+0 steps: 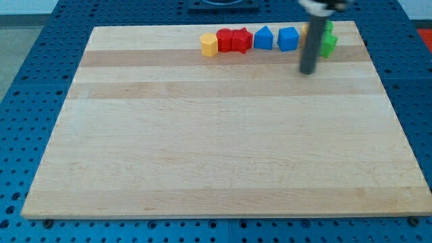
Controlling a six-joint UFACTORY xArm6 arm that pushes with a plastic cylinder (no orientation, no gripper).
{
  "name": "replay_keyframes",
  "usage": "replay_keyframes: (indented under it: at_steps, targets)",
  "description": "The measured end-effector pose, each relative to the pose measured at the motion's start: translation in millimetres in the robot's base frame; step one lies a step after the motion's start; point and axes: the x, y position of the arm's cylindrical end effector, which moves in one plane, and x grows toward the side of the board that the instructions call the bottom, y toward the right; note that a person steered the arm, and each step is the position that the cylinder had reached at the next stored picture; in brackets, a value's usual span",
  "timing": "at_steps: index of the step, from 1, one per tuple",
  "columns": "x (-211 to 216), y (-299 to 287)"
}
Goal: Slightly push the green star into the green circle
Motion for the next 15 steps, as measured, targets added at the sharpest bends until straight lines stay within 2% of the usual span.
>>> replay_keyframes:
  at_steps: [2, 5, 7, 9, 10, 11, 12, 13, 15]
  targets:
    - [-1, 19]
    - [-9, -15]
    - [-10, 67]
    - [6, -44]
    - [7, -70]
    - [-28, -67]
    - [-33, -62]
    - [-35, -5]
    - [-36, 35]
